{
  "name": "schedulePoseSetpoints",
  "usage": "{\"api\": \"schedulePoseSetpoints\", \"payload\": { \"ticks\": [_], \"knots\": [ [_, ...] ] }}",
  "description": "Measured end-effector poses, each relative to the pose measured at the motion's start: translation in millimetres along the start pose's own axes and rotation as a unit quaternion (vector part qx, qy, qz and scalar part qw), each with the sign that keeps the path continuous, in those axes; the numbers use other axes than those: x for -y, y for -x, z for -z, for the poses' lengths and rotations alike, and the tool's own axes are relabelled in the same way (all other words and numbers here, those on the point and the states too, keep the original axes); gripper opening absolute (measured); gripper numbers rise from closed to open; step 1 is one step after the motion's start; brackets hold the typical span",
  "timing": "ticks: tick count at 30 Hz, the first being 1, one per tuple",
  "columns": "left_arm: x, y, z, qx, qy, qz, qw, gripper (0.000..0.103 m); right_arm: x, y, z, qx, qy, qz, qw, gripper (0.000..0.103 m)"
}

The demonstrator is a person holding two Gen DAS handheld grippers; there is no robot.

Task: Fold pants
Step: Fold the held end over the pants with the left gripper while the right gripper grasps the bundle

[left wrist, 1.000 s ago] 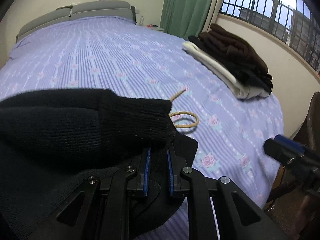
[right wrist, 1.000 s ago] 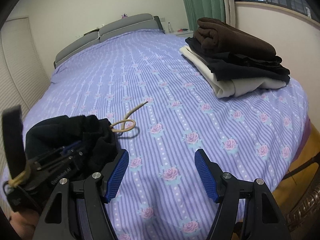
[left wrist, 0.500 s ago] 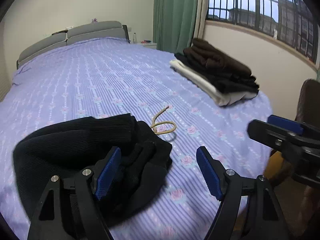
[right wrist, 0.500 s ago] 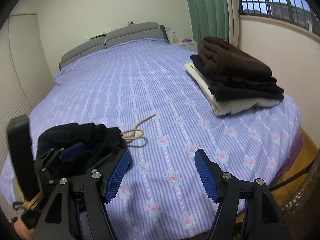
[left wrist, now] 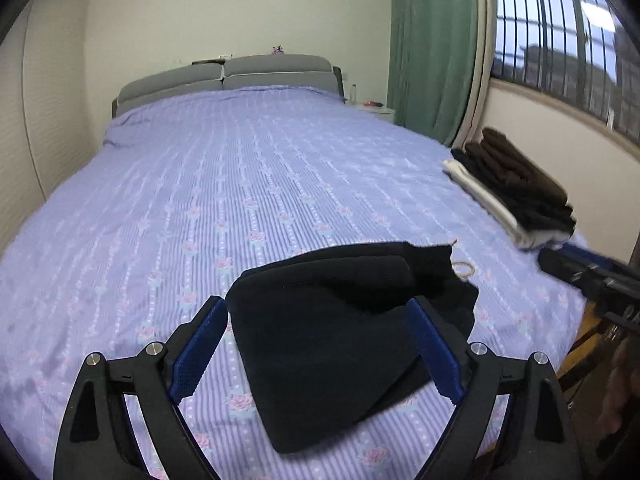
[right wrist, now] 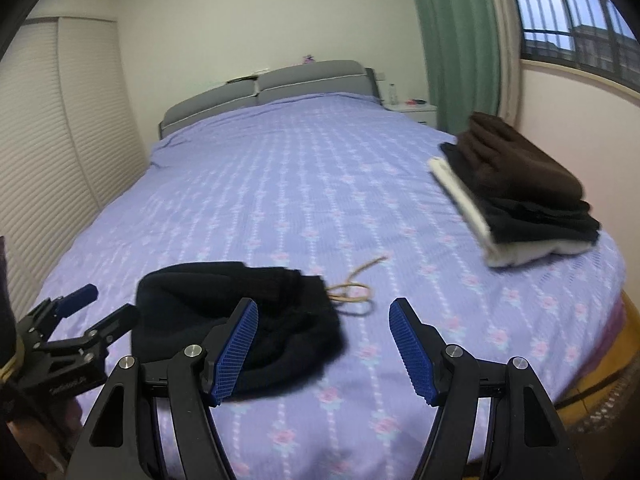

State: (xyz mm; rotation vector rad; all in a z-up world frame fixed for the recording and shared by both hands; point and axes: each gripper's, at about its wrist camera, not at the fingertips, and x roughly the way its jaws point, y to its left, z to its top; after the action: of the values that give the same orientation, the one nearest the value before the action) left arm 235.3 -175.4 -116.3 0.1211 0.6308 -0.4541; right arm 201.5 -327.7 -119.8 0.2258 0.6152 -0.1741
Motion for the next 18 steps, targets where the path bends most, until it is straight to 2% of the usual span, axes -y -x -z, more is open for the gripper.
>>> {"api": "schedulePoseSetpoints", "payload": {
  "ticks": [2, 3, 6, 8, 9, 11, 13, 16, 18],
  "knots": [
    [-5.1, -5.1, 0.5, 0.007, 0.014, 0.022, 0.9996, 0.091, -18.2, -15.2, -4.8, 0.002, 0.018, -0.024, 1.0, 0.068],
    [-5.8, -8.2, 0.6, 0.01, 0.019, 0.032, 0.9993, 0.09, -27.5, -24.0, -7.1, 0.0, 0.031, -0.038, 0.999, 0.065],
    [-7.2, -26.4, 4.2, 0.005, 0.015, 0.032, 0.9994, 0.084, -54.0, -58.8, -11.1, -0.031, 0.071, -0.077, 0.994, 0.047],
    [-12.3, -44.1, 7.5, -0.014, 0.016, 0.023, 0.9995, 0.081, -66.2, -80.8, -9.7, -0.059, 0.091, -0.091, 0.99, 0.039],
    [-16.4, -51.9, 9.6, -0.025, 0.022, 0.021, 0.9992, 0.081, -69.9, -92.9, -7.9, -0.077, 0.097, -0.095, 0.988, 0.032],
    [-23.1, -65.6, 12.9, -0.036, 0.03, 0.019, 0.9987, 0.081, -69.1, -113.9, -0.1, -0.113, 0.091, -0.098, 0.985, 0.031],
    [-24.5, -72.2, 17.2, -0.038, 0.017, 0.006, 0.9991, 0.081, -64.6, -131.8, 11.2, -0.147, 0.079, -0.097, 0.981, 0.031],
    [-27.3, -85.0, 21.9, -0.051, 0.007, -0.01, 0.9986, 0.083, -59.2, -142.4, 26.0, -0.168, 0.09, -0.087, 0.978, 0.03],
    [-37.2, -101.8, 26.2, -0.082, 0.029, 0.007, 0.9962, 0.087, -60.0, -142.7, 36.2, -0.177, 0.112, -0.076, 0.975, 0.029]
  ]
}}
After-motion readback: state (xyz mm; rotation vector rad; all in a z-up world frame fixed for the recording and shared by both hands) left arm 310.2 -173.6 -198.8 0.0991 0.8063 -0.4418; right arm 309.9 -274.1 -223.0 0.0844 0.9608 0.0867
